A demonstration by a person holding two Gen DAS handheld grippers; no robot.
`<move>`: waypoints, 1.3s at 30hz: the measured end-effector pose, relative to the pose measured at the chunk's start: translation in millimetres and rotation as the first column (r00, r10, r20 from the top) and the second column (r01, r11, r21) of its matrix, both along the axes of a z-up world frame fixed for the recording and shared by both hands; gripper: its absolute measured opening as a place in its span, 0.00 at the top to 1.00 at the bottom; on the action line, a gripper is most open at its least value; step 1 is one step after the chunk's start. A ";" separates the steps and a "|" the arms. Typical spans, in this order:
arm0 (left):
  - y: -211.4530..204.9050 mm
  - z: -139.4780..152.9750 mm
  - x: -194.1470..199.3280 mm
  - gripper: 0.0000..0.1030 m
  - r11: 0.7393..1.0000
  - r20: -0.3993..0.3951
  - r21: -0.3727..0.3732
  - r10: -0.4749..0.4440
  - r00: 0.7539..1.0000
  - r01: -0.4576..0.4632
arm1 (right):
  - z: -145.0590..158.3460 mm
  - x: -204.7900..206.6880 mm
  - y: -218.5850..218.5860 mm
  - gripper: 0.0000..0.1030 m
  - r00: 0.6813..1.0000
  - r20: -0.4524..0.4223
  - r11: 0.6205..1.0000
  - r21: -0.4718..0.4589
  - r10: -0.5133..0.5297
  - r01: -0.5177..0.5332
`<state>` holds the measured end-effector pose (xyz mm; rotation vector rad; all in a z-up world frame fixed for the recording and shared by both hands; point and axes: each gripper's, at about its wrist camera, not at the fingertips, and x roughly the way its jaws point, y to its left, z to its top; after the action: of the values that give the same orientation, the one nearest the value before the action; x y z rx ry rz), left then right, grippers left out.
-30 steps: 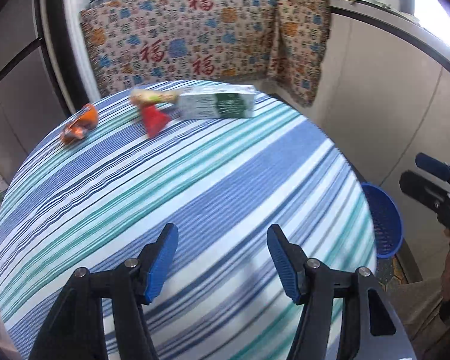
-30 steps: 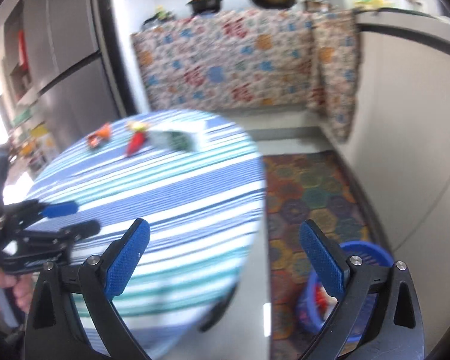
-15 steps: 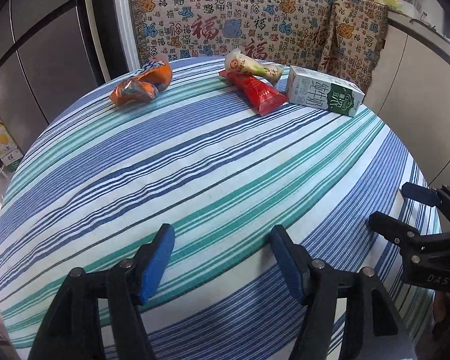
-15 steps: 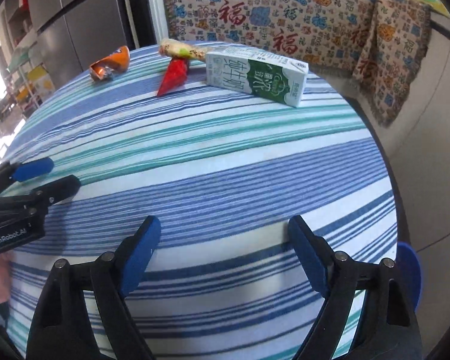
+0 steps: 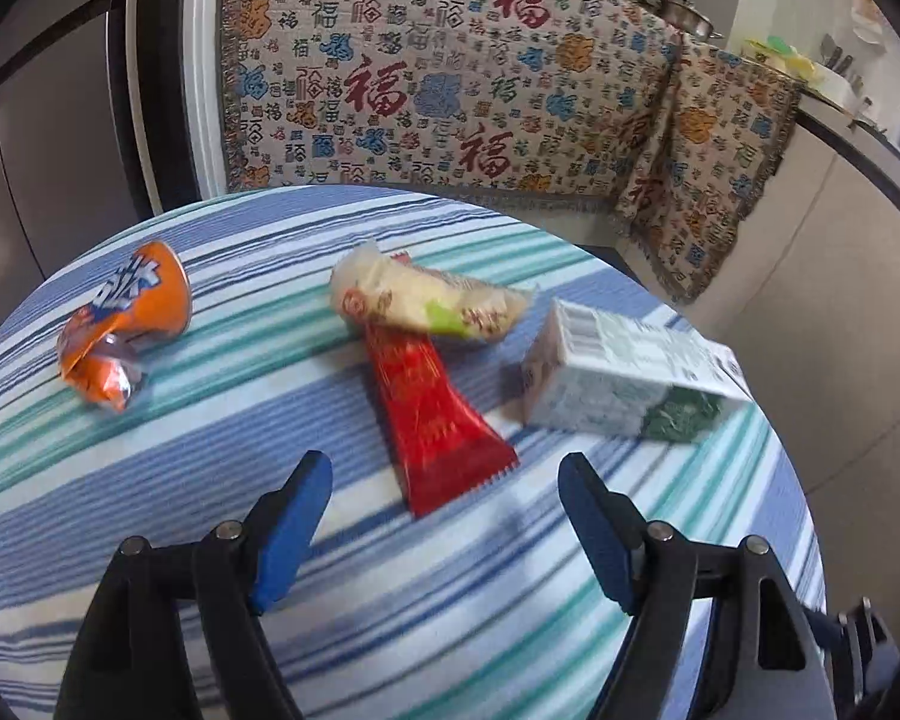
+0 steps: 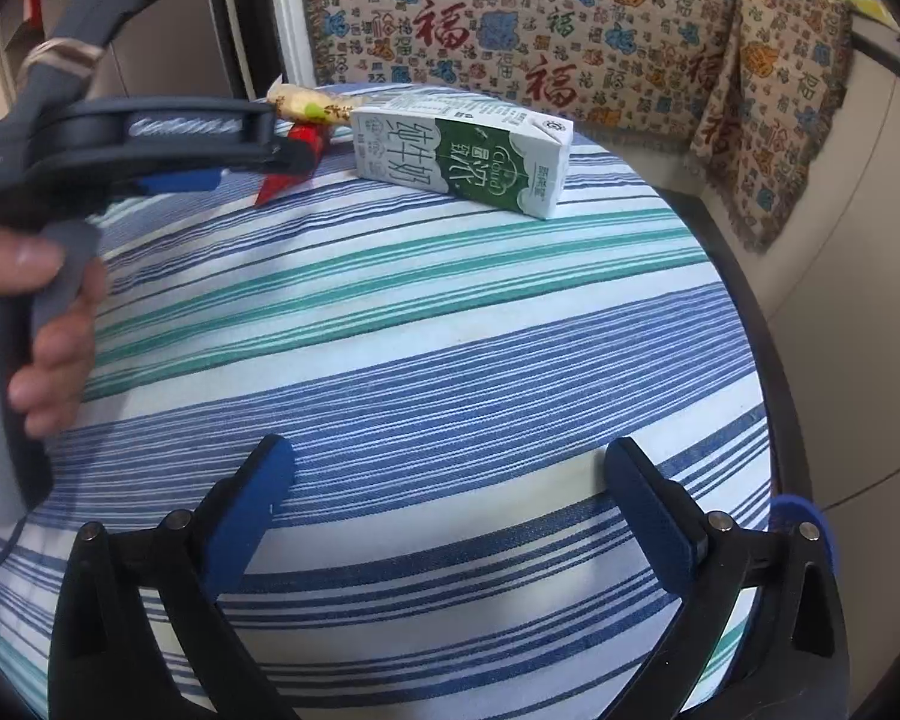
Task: Collect trash
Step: 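Move both tools back over the table toward the remaining items, then grasp the beige bread wrapper with the right tool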
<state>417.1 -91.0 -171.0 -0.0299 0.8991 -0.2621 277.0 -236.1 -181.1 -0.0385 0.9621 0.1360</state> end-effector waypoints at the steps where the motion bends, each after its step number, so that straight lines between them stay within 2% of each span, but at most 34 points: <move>1: -1.1 -3.3 11.1 0.23 1.000 -0.014 0.005 0.015 1.000 -0.015 | 0.0 0.1 -0.1 0.01 1.000 0.000 1.000 0.000 0.000 0.000; 3: -0.4 -11.4 26.0 0.24 0.999 -0.041 0.004 0.037 0.998 -0.037 | 0.0 0.6 -0.3 0.01 1.000 0.000 1.000 0.001 0.000 0.000; 5: 3.3 -14.4 27.7 0.52 0.999 -0.031 0.005 0.040 0.999 -0.040 | -0.1 0.6 0.2 0.01 1.000 -0.001 1.000 0.001 0.000 0.000; 6: 6.0 -13.9 24.5 0.73 1.000 -0.022 0.007 0.029 0.999 -0.029 | -0.2 0.5 0.1 0.01 1.000 0.000 1.000 0.001 0.000 0.000; 8: 15.1 -11.4 11.3 0.76 1.000 -0.022 -0.010 0.009 1.000 -0.009 | -0.1 0.4 0.4 0.01 1.000 -0.001 1.000 0.001 0.000 0.000; 10: 25.7 -6.4 -10.4 0.78 0.999 -0.009 0.011 -0.031 0.999 0.031 | -0.3 0.3 0.9 0.01 1.000 -0.001 1.000 0.002 -0.001 0.001; 13: 49.0 5.9 -54.3 0.78 0.995 0.016 0.075 -0.071 0.997 0.069 | 0.0 0.2 1.1 0.01 1.000 -0.001 1.000 0.001 -0.001 0.001; 16: 80.4 15.7 -99.8 0.78 0.994 0.032 0.102 -0.049 0.998 0.046 | 0.0 0.4 1.3 0.01 1.000 -0.001 1.000 0.000 -0.002 0.002; 21: 110.8 6.7 -150.6 0.73 0.990 0.030 0.138 -0.012 0.999 0.007 | 0.1 0.7 1.7 0.01 1.000 0.000 1.000 0.001 -0.003 0.003; 23: 114.9 -1.7 -154.3 0.57 0.990 0.025 0.142 -0.004 1.000 0.000 | 0.1 0.9 2.2 0.01 1.000 0.000 1.000 0.000 -0.003 0.003; 24: 117.0 -5.1 -153.8 0.44 0.991 0.021 0.135 -0.004 1.000 0.001 | 0.0 1.3 1.9 0.01 1.000 -0.001 1.000 -0.001 -0.003 0.003; 25: 117.4 -8.8 -152.7 0.37 0.992 0.017 0.127 -0.006 1.000 0.004 | 0.0 1.2 1.9 0.01 1.000 -0.001 1.000 0.001 -0.003 0.003; 27: 115.2 -18.0 -146.5 0.35 0.990 -0.013 0.137 -0.010 1.000 0.012 | 0.3 1.6 2.0 0.01 1.000 0.000 1.000 0.004 -0.002 0.002; 28: 115.2 -15.6 -146.0 0.35 0.991 0.005 0.130 -0.012 1.000 0.011 | 1.6 2.5 2.2 0.06 1.000 0.004 1.000 0.017 -0.006 0.006; 30: 115.1 -16.8 -141.7 0.34 0.990 -0.005 0.136 -0.021 1.000 0.021 | 7.9 13.6 7.4 0.18 1.000 0.000 0.996 0.085 -0.001 0.001; 34: 115.9 -16.8 -140.8 0.32 0.990 -0.005 0.138 -0.030 1.000 0.031 | 27.5 58.2 45.0 0.23 0.999 -0.005 0.977 0.210 0.034 -0.032; 35: 116.3 -17.1 -141.6 0.32 0.990 -0.005 0.138 -0.026 1.000 0.027 | 29.9 71.6 57.2 0.24 0.999 -0.005 0.977 0.210 0.043 -0.041; 37: 116.8 -17.2 -142.9 0.32 0.990 -0.003 0.138 -0.020 1.000 0.020 | 30.0 99.0 78.2 0.33 0.999 -0.016 0.977 0.212 0.038 -0.034; 39: 116.9 -17.1 -142.9 0.32 0.991 -0.002 0.137 -0.015 1.000 0.015 | 23.3 120.4 90.5 0.36 0.999 -0.035 0.982 0.191 0.010 -0.003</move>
<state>274.2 25.9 -188.1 0.1038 0.9164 -0.2143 397.4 -145.7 -157.8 0.1378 0.9813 0.2354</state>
